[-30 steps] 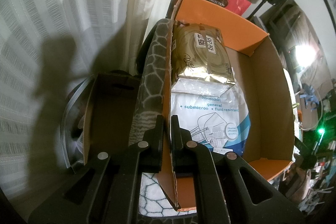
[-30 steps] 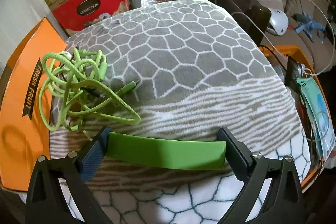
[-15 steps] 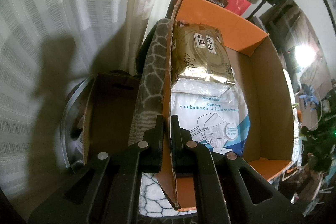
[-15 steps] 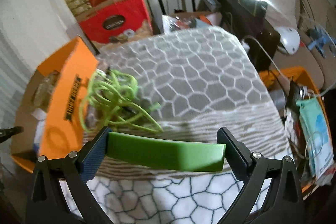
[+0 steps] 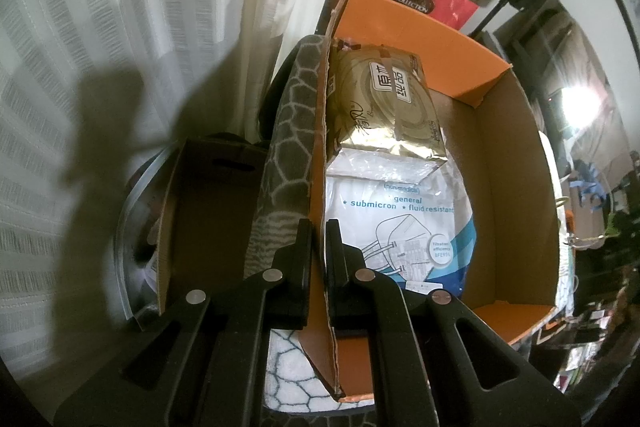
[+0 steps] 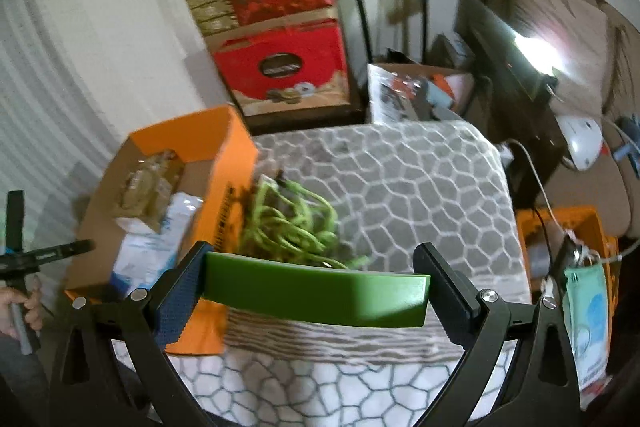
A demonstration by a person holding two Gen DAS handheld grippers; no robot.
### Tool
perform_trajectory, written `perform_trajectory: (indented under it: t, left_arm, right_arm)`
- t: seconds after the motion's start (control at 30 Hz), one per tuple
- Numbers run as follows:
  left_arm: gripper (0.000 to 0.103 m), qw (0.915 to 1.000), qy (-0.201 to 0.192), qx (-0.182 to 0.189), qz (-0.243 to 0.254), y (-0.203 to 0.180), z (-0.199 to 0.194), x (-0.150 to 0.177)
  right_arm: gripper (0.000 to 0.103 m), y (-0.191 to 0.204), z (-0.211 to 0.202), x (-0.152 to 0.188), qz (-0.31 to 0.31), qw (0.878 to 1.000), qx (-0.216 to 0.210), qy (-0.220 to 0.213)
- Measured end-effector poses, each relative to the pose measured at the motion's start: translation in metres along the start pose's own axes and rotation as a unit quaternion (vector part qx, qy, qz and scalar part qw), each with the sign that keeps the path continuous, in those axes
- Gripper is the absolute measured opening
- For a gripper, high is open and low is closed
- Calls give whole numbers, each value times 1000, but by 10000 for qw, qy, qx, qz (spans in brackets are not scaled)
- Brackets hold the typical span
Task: Organize objects
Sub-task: 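Lift the adapter block with the right tool and carry it over the box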
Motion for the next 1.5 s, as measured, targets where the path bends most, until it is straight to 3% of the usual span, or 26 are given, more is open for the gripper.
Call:
perform_trajectory:
  t: [0.43, 0.8, 1.13, 1.5]
  left_arm:
    - [5, 10000, 6, -31, 9, 0, 1, 0]
    - [5, 10000, 7, -18, 9, 0, 1, 1]
    - [5, 10000, 8, -13, -2, 0, 1, 1]
    - [5, 10000, 8, 0, -12, 0, 1, 1]
  right_arm:
    - [100, 105, 10, -35, -892, 9945, -547, 63]
    - [100, 158, 77, -30, -1250, 9868, -777, 672]
    - [100, 170, 138, -24, -1741, 9778, -462, 1071]
    - [100, 192, 194, -6, -2729, 9493, -168, 1551]
Point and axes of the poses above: each gripper's, at about its wrist camera, not at the fingertips, and z roughly the way its jaws point, y to its left, x to its underside, the point moved 5 cm from there along z, roughly the way its jaws point, and after that the axes turned 2 degrees about z, right-handed, at the moved point
